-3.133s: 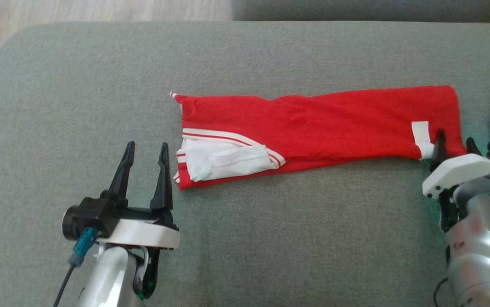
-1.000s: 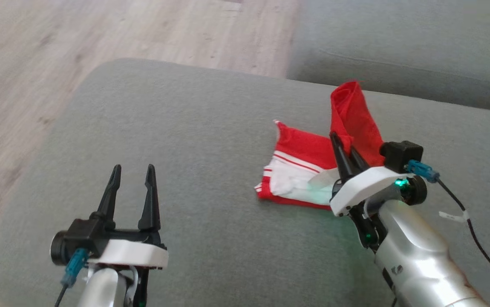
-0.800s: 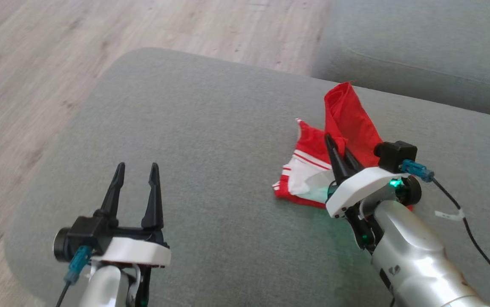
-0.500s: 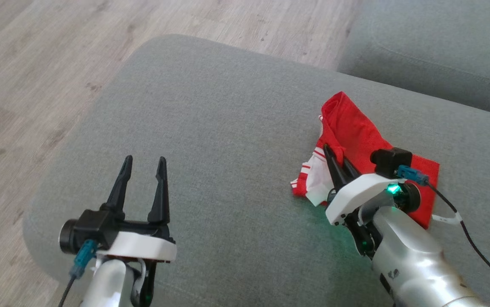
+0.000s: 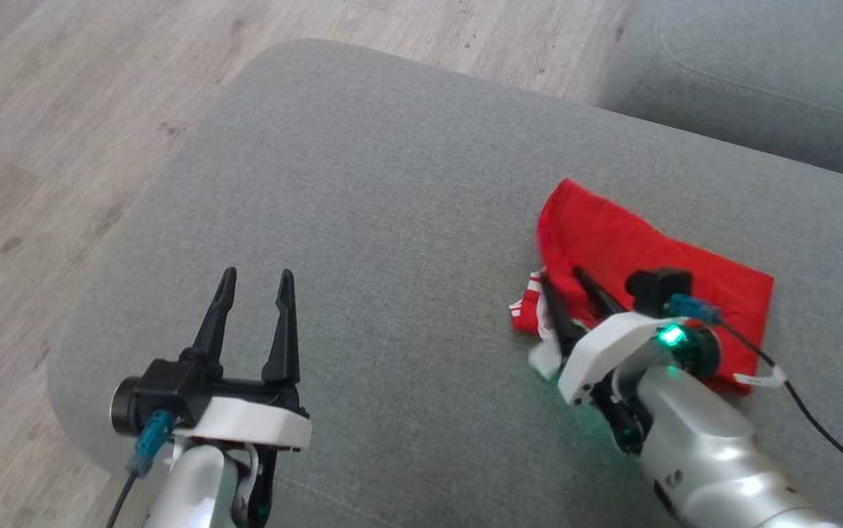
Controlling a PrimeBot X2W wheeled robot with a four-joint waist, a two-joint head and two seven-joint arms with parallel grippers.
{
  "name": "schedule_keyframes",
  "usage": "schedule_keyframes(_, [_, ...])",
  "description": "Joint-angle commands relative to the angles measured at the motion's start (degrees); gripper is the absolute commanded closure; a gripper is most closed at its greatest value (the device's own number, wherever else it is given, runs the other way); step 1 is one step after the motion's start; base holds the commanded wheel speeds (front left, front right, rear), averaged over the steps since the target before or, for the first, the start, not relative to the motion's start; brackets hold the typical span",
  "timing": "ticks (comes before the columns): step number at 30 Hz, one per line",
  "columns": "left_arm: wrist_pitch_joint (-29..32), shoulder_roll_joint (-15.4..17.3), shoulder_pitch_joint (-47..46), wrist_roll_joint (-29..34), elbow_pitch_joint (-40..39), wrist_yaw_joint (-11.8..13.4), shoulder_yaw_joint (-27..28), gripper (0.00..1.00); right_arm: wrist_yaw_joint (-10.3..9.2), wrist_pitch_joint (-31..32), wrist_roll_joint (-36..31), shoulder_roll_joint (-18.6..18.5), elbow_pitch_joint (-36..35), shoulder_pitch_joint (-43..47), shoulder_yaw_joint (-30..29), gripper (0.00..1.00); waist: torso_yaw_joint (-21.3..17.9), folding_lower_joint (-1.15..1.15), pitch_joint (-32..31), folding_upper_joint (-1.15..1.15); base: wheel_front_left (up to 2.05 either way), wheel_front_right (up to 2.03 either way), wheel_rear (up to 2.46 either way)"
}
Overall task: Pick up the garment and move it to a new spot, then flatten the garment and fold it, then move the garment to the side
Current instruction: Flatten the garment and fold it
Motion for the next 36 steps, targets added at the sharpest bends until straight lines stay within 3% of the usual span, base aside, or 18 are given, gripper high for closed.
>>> schedule_keyframes(1, [-0.3, 0.2, -3.2, -0.1, -1.5, 0.3, 1.4, 0.0, 0.2, -0.7, 0.7, 0.6, -1.7, -1.8, 2.0, 0.0, -0.3, -0.01, 0.0, 0.0, 0.0, 0.0, 0.0])
schedule_keyframes(8, [-0.3, 0.2, -3.2, 0.4, -1.0, 0.3, 2.3, 0.0, 0.2, -0.2, 8.0, 0.6, -10.0, 0.1, 13.1, 0.0, -3.7, -0.01, -1.1, 0.0, 0.0, 0.0, 0.0])
schedule_keyframes(13, [-0.3, 0.2, -2.7, 1.1, -1.6, 0.2, 3.7, 0.0, 0.2, -0.6, 10.4, 0.6, -11.3, -2.0, 14.7, 0.0, -9.0, -0.01, -2.4, 0.0, 0.0, 0.0, 0.0])
schedule_keyframes(16, [-0.3, 0.2, -2.4, 1.4, -2.3, 0.2, 4.8, 0.0, 0.2, -0.7, 5.5, 0.6, -11.9, -3.6, 8.9, 0.0, -12.2, -0.01, -2.6, 0.0, 0.0, 0.0, 0.0])
schedule_keyframes(21, [-0.3, 0.2, -1.9, 1.7, -3.1, 0.2, 6.3, 0.0, 0.2, -0.7, -9.9, 0.5, -16.0, -0.7, -7.4, 0.0, -16.7, -0.01, -2.7, 0.0, 0.0, 0.0, 0.0])
schedule_keyframes(22, [-0.3, 0.2, -1.9, 1.7, -3.1, 0.2, 6.3, 0.0, 0.2, -0.7, -9.9, 0.5, -16.0, -0.7, -7.4, 0.0, -16.7, -0.01, -2.7, 0.0, 0.0, 0.0, 0.0])
schedule_keyframes(28, [-0.3, 0.2, -1.2, 1.2, -4.0, 0.3, 7.2, 0.0, 0.2, -0.7, -24.1, 0.4, -27.8, 8.0, -25.8, 0.0, -21.0, -0.01, -2.8, 0.0, 0.0, 0.0, 0.0])
schedule_keyframes(31, [-0.3, 0.2, -0.6, 1.0, -4.6, 0.5, 7.6, 0.0, 0.2, -0.7, -29.2, 0.5, -33.4, 12.4, -30.6, 0.0, -23.1, -0.01, -2.8, 0.0, 0.0, 0.0, 0.0])
schedule_keyframes(36, [-0.3, 0.2, 0.9, 0.8, -5.6, 1.0, 8.4, 0.0, 0.2, -0.7, -30.3, 0.5, -39.5, 18.4, -32.9, 0.0, -26.2, -0.01, -3.0, 0.0, 0.0, 0.0, 0.0])
